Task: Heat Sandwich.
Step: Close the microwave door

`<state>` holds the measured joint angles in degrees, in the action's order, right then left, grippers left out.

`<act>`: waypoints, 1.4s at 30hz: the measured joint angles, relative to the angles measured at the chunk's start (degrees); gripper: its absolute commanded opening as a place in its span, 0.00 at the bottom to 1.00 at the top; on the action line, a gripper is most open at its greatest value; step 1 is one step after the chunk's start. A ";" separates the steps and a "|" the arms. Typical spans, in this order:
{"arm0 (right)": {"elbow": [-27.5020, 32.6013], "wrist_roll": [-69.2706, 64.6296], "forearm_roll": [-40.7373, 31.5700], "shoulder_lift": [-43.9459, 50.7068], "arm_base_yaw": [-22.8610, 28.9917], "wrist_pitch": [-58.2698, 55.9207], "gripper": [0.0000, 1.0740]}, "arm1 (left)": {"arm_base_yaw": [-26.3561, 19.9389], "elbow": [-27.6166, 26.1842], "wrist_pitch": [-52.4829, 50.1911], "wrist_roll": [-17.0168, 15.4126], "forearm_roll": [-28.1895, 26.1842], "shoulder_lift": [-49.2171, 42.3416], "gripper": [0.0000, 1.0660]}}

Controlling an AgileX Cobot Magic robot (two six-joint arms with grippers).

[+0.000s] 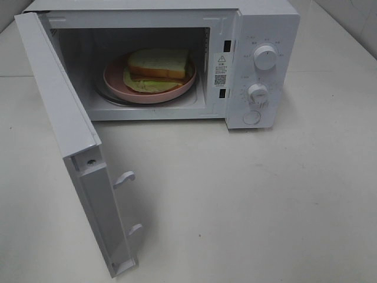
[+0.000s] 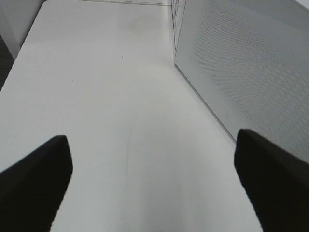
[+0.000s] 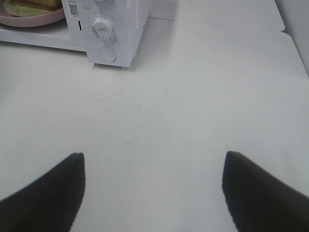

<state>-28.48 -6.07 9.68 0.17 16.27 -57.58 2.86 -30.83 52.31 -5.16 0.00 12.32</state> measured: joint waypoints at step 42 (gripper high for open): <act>0.00 0.00 0.00 0.00 0.00 0.06 0.70 | 0.00 10.83 -63.54 3.21 0.00 52.37 0.00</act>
<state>-28.48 -6.07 9.68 0.17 16.27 -57.52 2.86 -20.00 -11.23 -1.95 0.00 64.69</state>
